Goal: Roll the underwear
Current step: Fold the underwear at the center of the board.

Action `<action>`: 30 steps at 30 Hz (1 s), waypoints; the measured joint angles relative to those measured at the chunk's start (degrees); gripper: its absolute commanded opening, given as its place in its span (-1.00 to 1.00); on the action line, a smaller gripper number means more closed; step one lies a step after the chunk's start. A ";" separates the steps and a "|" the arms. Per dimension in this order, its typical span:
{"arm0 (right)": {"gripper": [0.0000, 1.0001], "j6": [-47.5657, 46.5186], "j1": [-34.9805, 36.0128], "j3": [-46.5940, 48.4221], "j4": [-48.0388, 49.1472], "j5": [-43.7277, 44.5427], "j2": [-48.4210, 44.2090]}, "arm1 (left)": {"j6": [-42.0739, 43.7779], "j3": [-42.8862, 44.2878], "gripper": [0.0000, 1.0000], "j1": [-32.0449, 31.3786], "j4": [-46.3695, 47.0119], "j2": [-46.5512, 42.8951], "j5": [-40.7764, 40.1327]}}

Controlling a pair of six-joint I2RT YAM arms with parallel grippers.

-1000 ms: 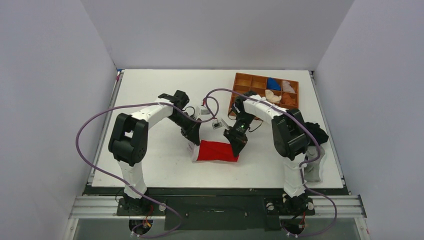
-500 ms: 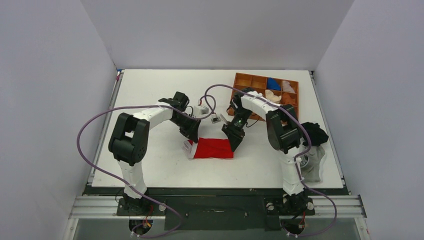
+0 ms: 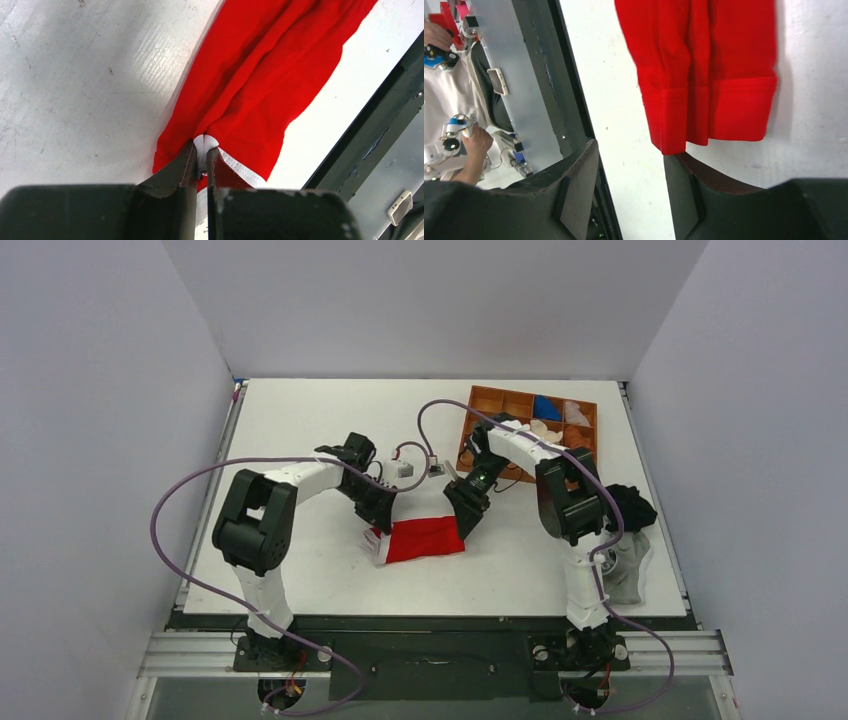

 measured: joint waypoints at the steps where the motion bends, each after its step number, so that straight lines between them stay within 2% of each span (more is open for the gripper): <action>1: -0.03 0.55 0.00 0.00 0.50 -0.22 0.00 | 0.00 -0.15 -1.00 -0.02 0.04 -0.24 0.02; 8: 0.04 9.97 -0.15 -3.96 11.43 0.37 -0.85 | 0.00 -1.86 -1.00 -0.04 0.48 -2.38 0.22; 15: 0.07 18.14 -1.55 -9.70 22.71 2.29 -5.95 | 0.24 -2.93 -1.00 -0.04 0.55 -3.93 0.20; 22: 0.08 18.62 -2.51 -12.39 25.97 2.23 -11.19 | 0.26 -4.13 -1.00 -0.04 0.68 -4.52 0.09; 30: 0.07 19.71 -2.10 -12.79 28.28 2.51 -11.41 | 0.24 -5.55 -1.00 -0.04 0.68 -5.18 -0.46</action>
